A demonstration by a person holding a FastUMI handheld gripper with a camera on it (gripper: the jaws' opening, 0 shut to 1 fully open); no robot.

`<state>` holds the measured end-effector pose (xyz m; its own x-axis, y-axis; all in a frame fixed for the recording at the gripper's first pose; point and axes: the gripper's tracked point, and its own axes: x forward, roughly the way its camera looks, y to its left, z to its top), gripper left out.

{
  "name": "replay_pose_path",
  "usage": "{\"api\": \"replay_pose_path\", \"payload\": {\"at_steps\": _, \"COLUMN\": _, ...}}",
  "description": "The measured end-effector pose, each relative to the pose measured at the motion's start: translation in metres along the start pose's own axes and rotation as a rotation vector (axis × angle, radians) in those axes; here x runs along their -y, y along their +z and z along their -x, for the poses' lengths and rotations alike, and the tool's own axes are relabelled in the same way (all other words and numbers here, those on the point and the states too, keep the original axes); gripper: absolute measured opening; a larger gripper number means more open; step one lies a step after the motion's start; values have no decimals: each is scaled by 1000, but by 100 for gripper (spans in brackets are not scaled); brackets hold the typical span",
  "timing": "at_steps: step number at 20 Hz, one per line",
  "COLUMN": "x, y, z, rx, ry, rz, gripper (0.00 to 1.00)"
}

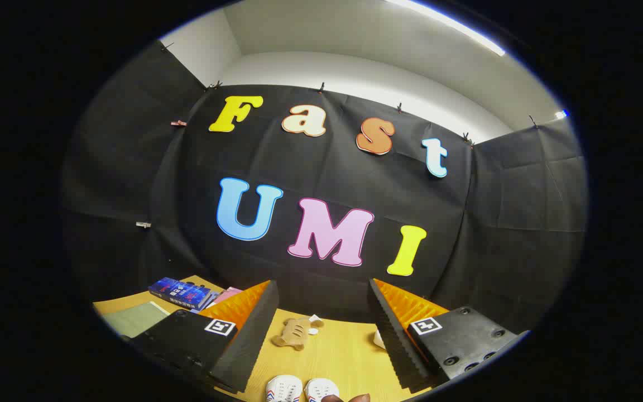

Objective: Open the storage box then place both shoes into the box .Put the left shoe in first, then the right shoe, with the right side of both shoes facing outward in a uniform manner.

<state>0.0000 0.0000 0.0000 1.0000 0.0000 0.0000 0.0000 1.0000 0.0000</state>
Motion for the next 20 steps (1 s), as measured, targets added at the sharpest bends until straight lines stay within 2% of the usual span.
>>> {"api": "replay_pose_path", "payload": {"at_steps": 10, "x": -6, "y": -25, "z": -1, "rx": -50, "ry": 43, "rz": -51, "gripper": 97}}
{"api": "replay_pose_path", "payload": {"at_steps": 16, "x": 6, "y": -20, "z": 3, "rx": -40, "ry": 21, "rz": 0, "gripper": 97}}
{"api": "replay_pose_path", "payload": {"at_steps": 20, "x": -8, "y": -31, "z": 3, "rx": -66, "ry": 53, "rz": -30, "gripper": 97}}
